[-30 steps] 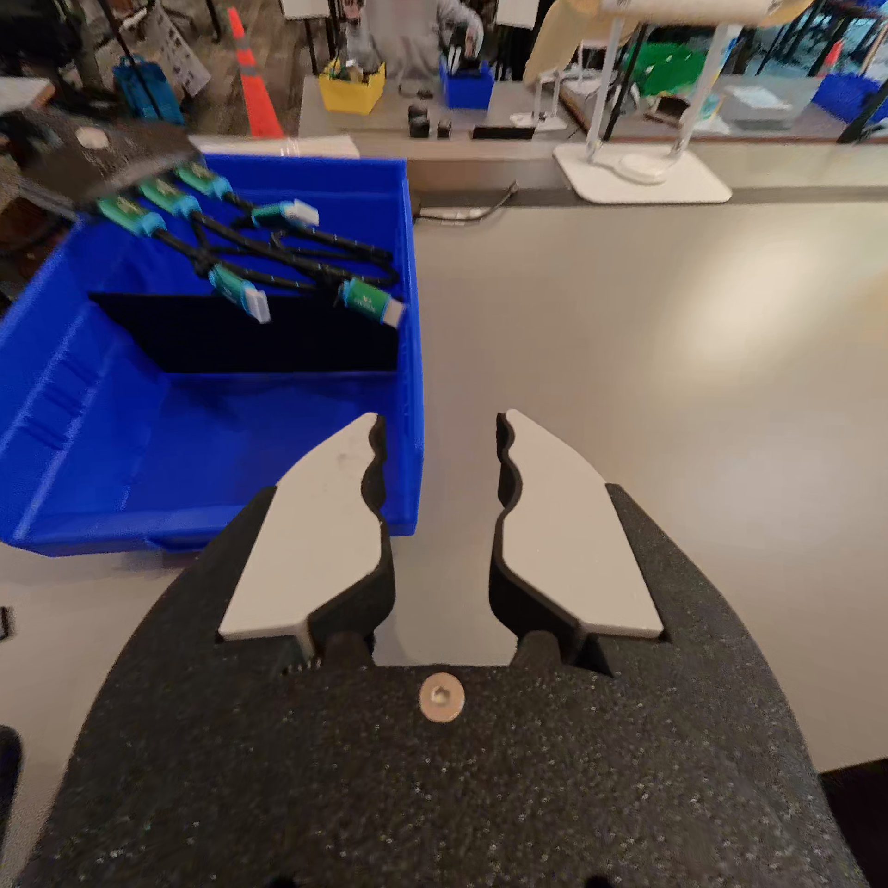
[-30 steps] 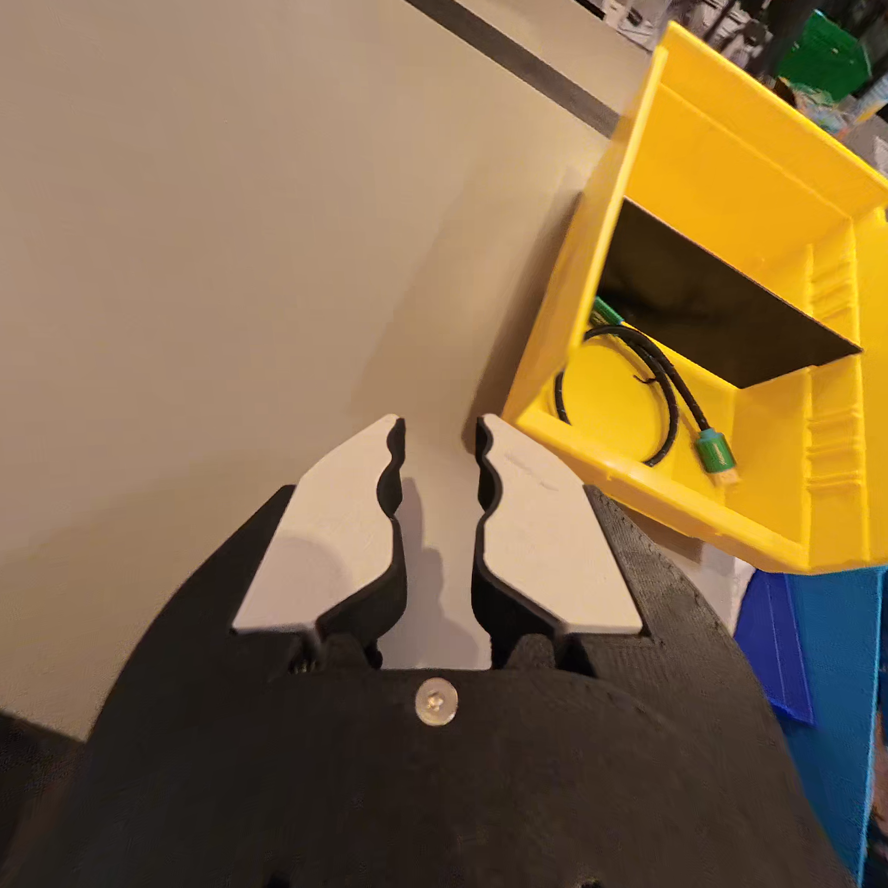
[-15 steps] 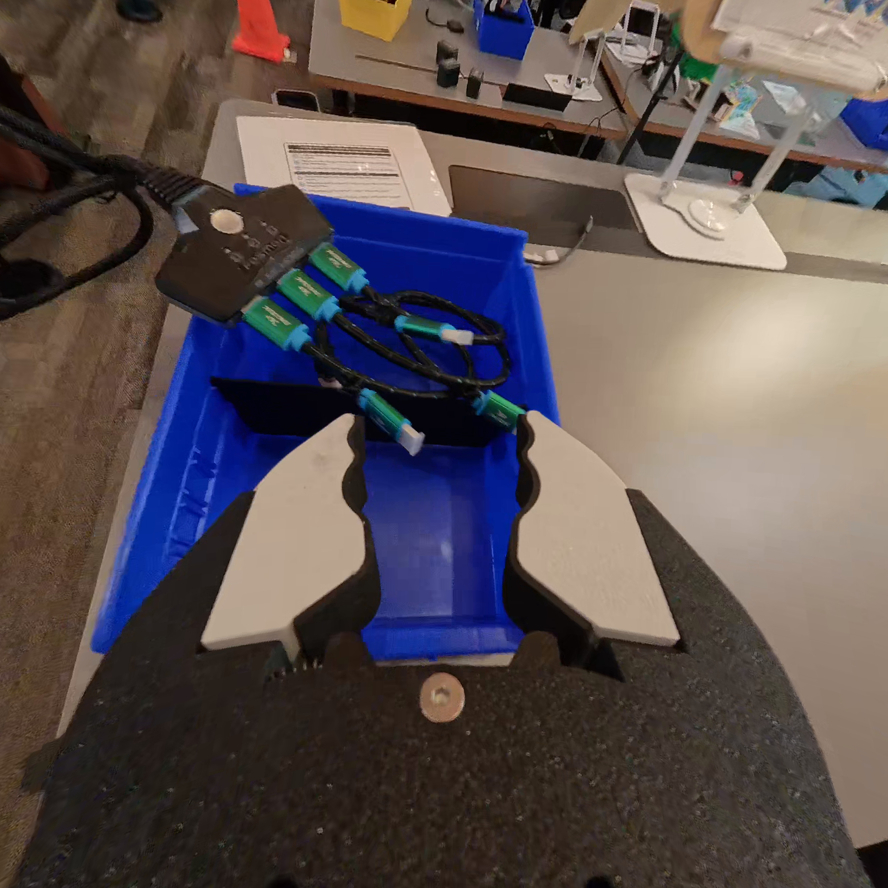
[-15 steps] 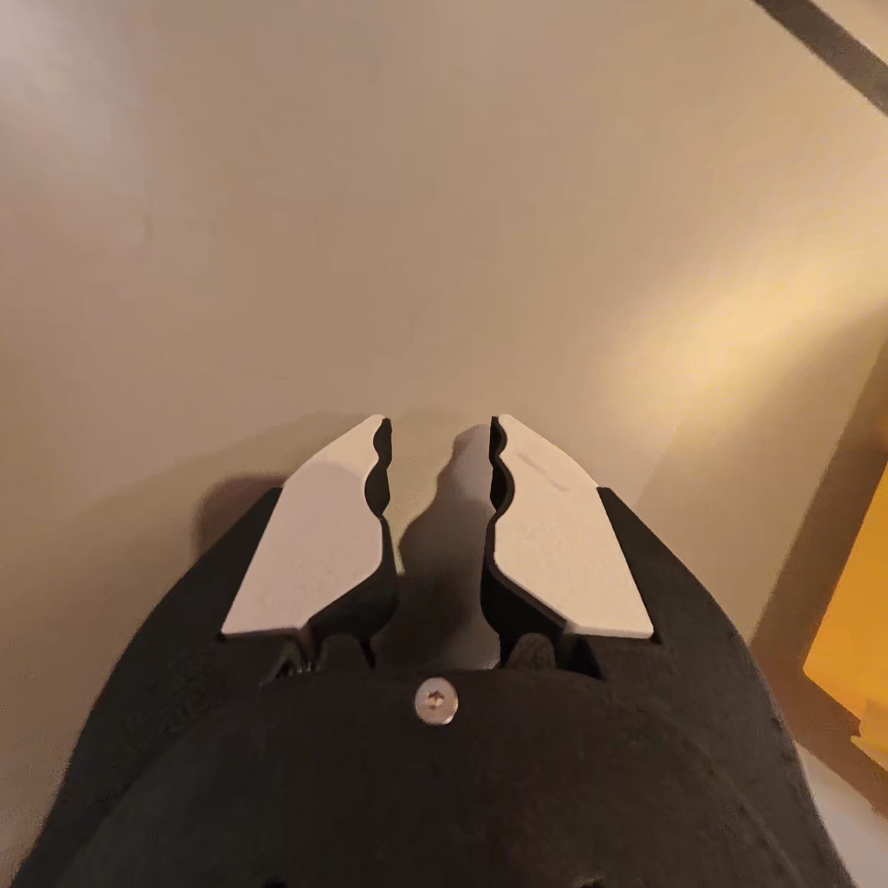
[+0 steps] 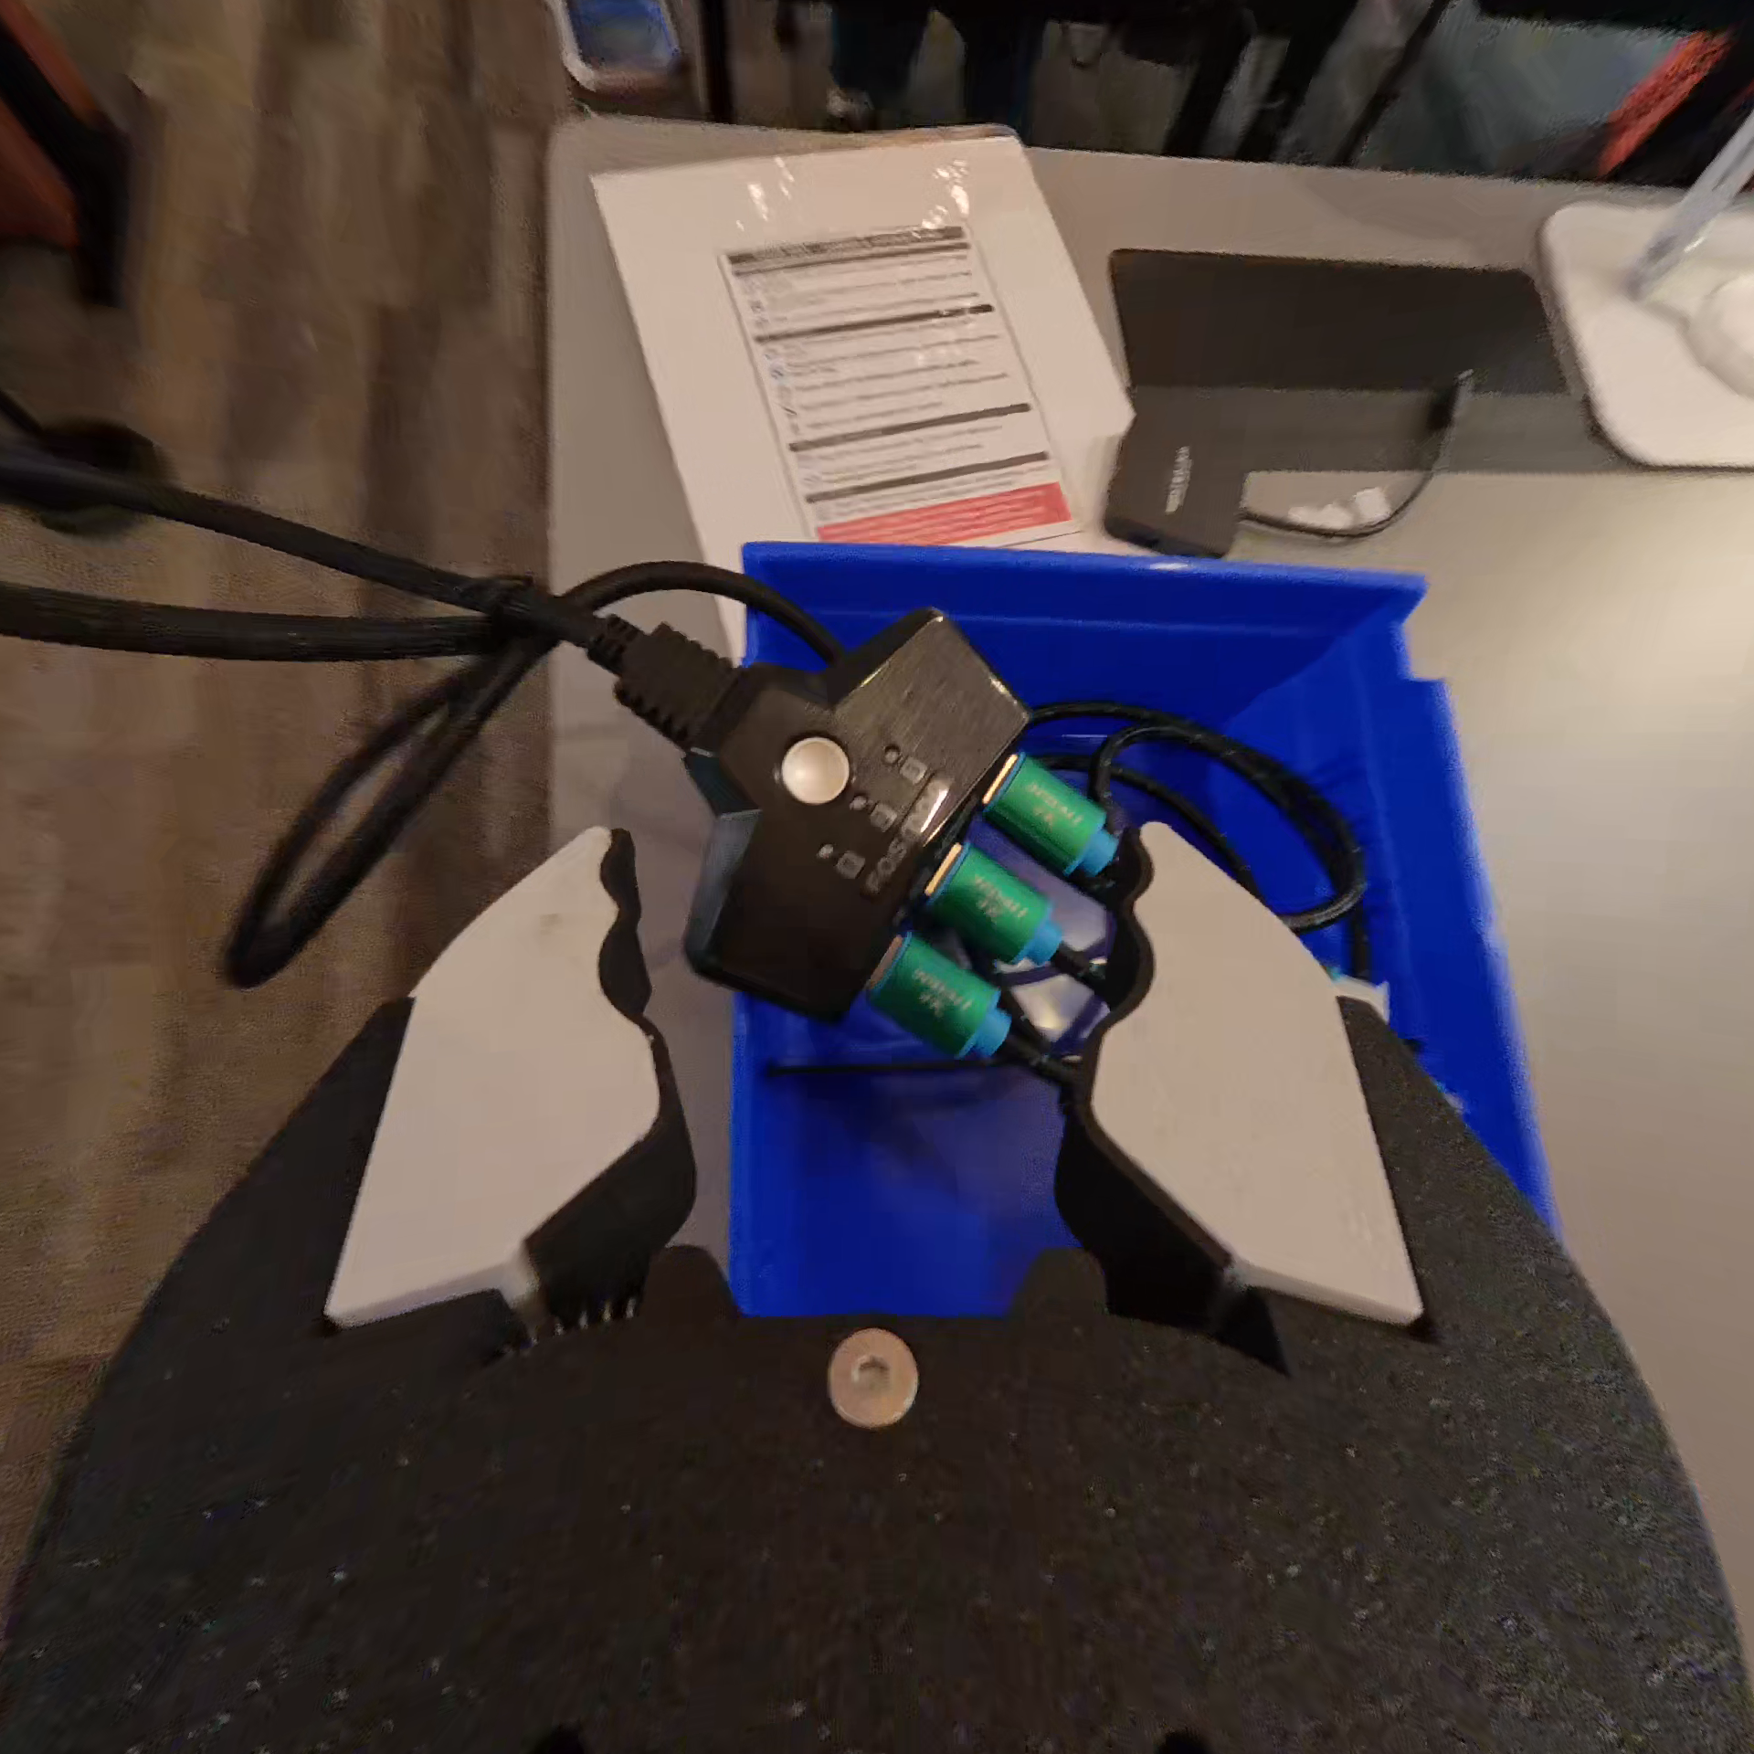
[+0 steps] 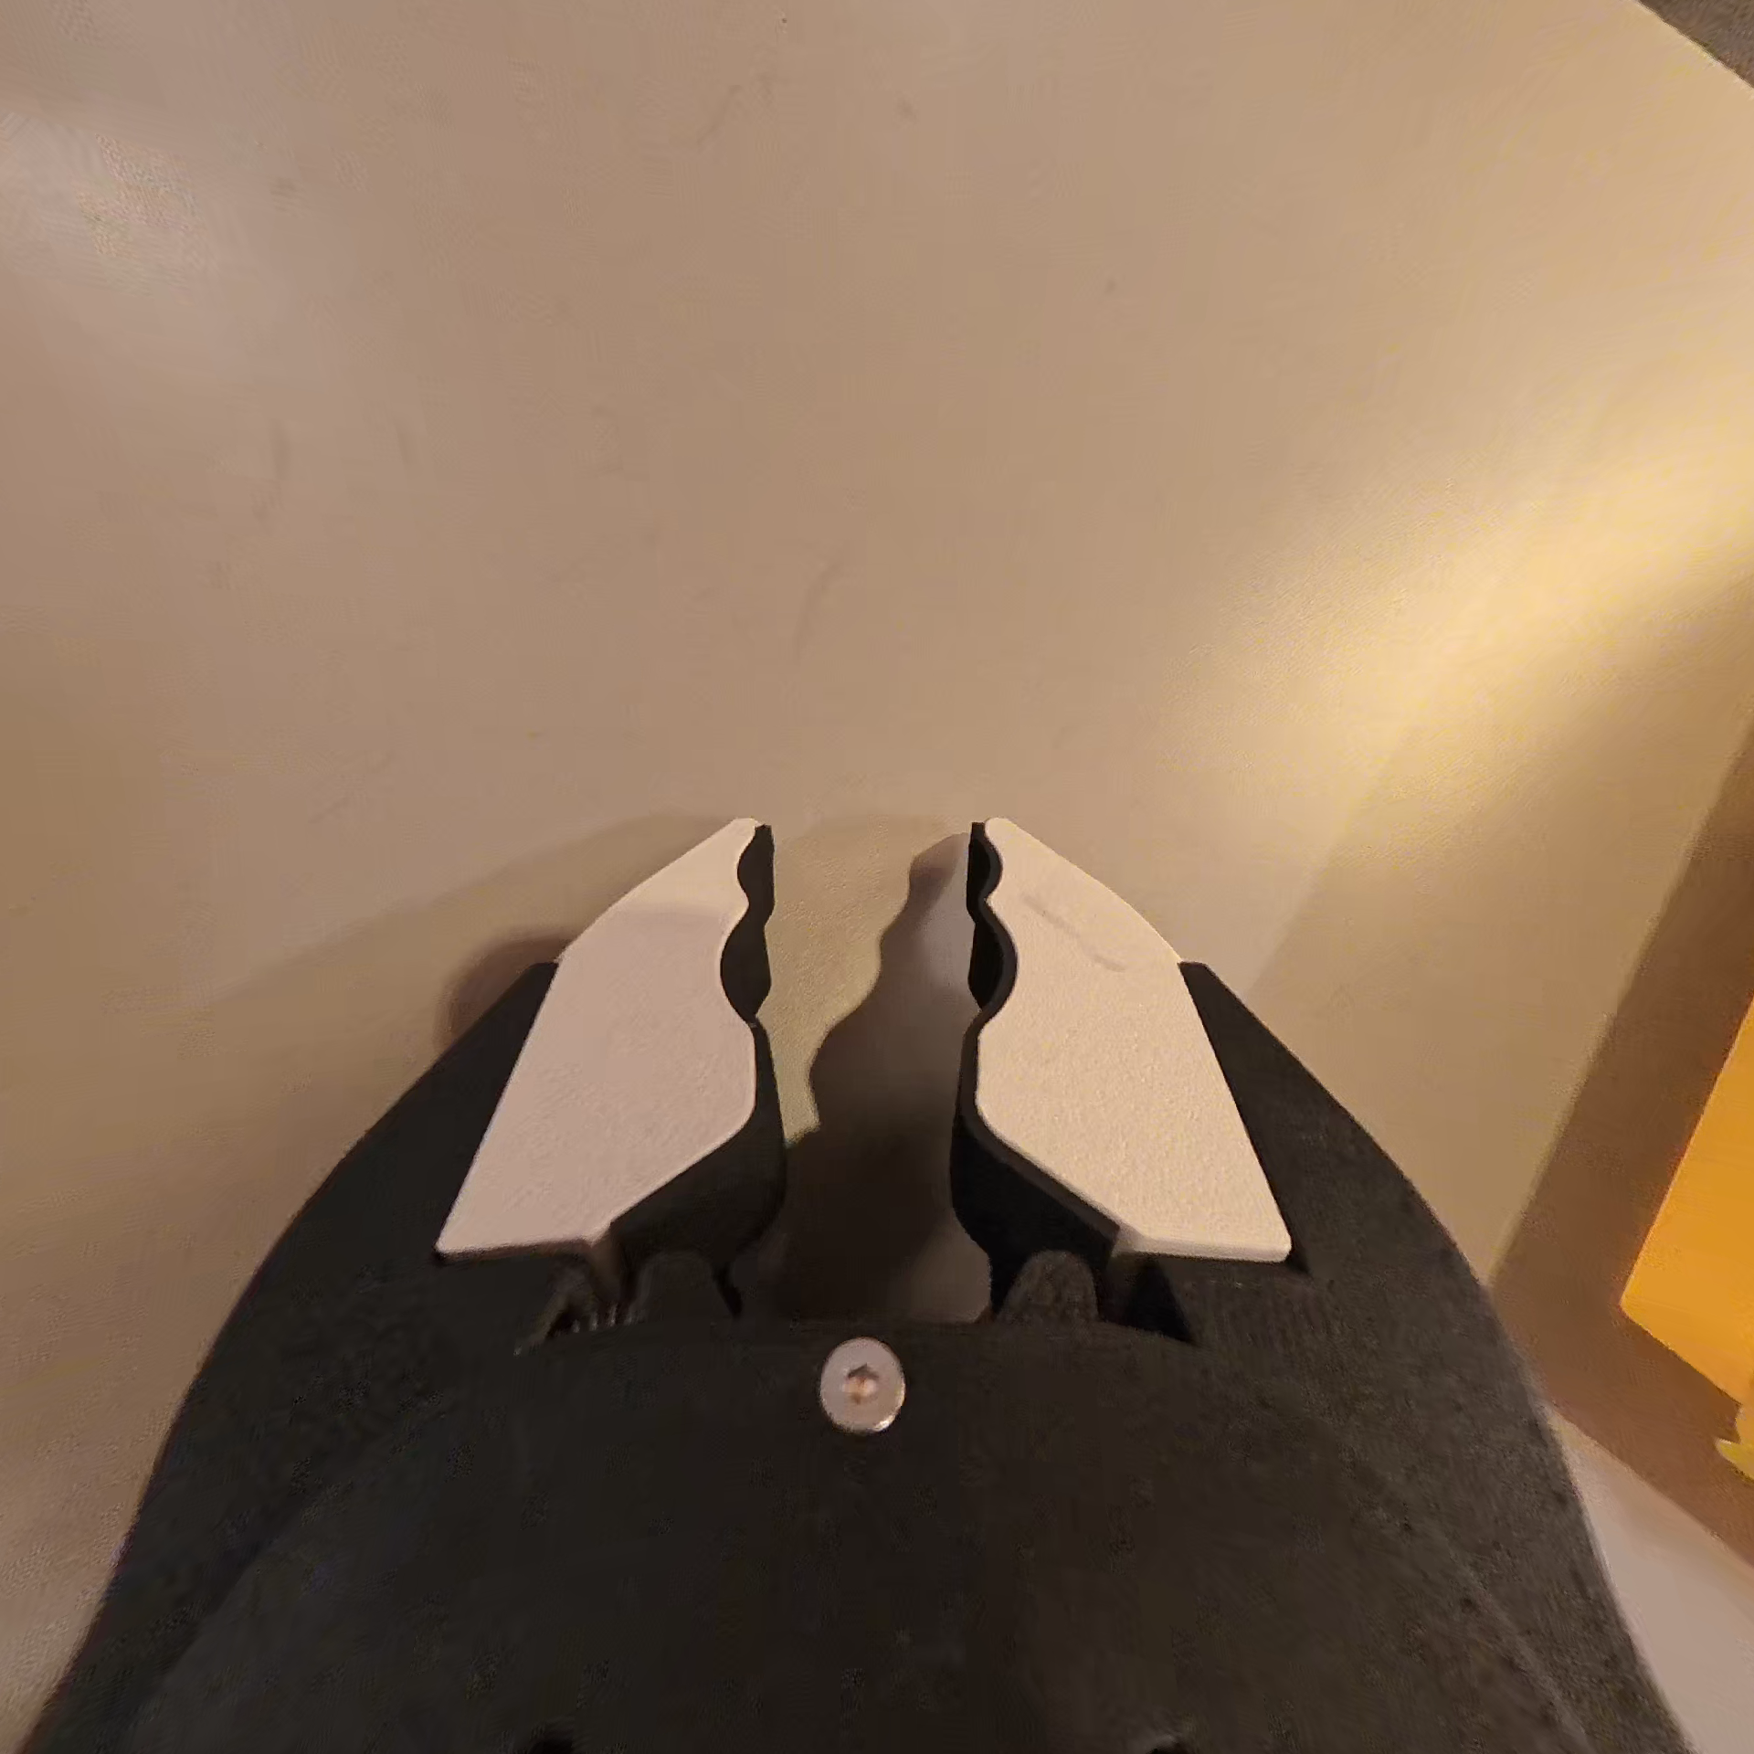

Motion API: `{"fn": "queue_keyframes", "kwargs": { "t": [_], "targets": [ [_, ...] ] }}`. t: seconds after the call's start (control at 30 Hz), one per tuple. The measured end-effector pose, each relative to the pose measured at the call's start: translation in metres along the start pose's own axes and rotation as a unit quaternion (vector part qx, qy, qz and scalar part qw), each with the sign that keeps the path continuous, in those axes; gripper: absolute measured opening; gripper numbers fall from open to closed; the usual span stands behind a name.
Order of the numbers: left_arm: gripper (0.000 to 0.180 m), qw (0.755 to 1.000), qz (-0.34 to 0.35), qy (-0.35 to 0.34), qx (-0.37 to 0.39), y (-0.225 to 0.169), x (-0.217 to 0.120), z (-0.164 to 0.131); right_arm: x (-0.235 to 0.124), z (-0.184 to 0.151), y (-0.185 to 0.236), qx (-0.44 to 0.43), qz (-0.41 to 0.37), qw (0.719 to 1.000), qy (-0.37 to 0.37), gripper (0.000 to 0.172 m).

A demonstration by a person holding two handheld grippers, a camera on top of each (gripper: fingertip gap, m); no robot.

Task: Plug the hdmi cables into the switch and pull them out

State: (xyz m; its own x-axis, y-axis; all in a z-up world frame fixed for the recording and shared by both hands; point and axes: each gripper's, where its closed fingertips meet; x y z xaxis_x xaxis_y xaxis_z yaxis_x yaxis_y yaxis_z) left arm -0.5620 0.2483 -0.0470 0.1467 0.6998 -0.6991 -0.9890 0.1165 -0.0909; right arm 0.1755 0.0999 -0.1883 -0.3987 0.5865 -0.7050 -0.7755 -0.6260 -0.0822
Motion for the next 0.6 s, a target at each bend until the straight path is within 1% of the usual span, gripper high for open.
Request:
{"fn": "queue_keyframes", "kwargs": {
  "t": [0.03, 0.1, 0.13, 0.2, 0.3, 0.37, 0.43, 0.47, 0.53, 0.6],
  "targets": [
    [0.099, 0.999, -0.029, 0.013, -0.026, -0.002, 0.007, 0.001, 0.0, 0.0, 0.0, 0.002, 0.001, 1.0, 0.001, 0.039],
    [0.107, 0.996, -0.061, 0.048, -0.041, -0.005, 0.019, -0.002, 0.001, 0.0, -0.001, 0.006, 0.004, 1.0, 0.002, 0.039],
    [0.107, 0.995, -0.059, 0.069, -0.034, -0.004, 0.025, -0.005, 0.001, 0.0, -0.001, 0.008, 0.004, 1.0, 0.002, 0.039],
    [0.106, 0.993, -0.032, 0.113, -0.013, 0.005, 0.034, -0.014, 0.001, 0.0, -0.002, 0.011, 0.003, 1.0, 0.002, 0.039],
    [0.102, 0.989, -0.052, 0.139, -0.015, -0.002, 0.043, -0.017, 0.001, 0.0, -0.003, 0.016, 0.001, 1.0, 0.003, 0.039],
    [0.099, 0.987, -0.046, 0.152, -0.012, -0.002, 0.046, -0.019, 0.001, 0.0, -0.004, 0.02, 0.002, 1.0, 0.004, 0.039],
    [0.097, 0.987, -0.044, 0.152, -0.011, -0.001, 0.046, -0.019, 0.001, 0.0, -0.005, 0.023, 0.002, 1.0, 0.005, 0.039],
    [0.094, 0.988, -0.043, 0.145, -0.016, -0.001, 0.046, -0.018, 0.002, 0.0, -0.005, 0.024, 0.002, 1.0, 0.005, 0.039],
    [0.074, 0.992, -0.042, 0.111, -0.031, 0.004, 0.041, -0.01, 0.002, 0.0, -0.005, 0.026, 0.003, 1.0, 0.005, 0.039],
    [0.073, 0.994, -0.045, 0.098, -0.023, 0.003, 0.038, -0.008, 0.002, 0.0, -0.005, 0.028, 0.003, 1.0, 0.005, 0.039]
  ]
}}
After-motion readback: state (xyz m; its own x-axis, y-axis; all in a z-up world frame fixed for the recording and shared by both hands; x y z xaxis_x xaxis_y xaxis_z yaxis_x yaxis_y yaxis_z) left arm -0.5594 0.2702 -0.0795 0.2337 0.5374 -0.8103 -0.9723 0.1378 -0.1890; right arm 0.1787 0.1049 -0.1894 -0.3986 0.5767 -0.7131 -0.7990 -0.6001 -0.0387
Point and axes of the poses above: each gripper's, where its closed fingertips meet, x out along the fingers, z out of its top, y = z × x across the jaws, and after that the axes turned 3 degrees about x, right-handed
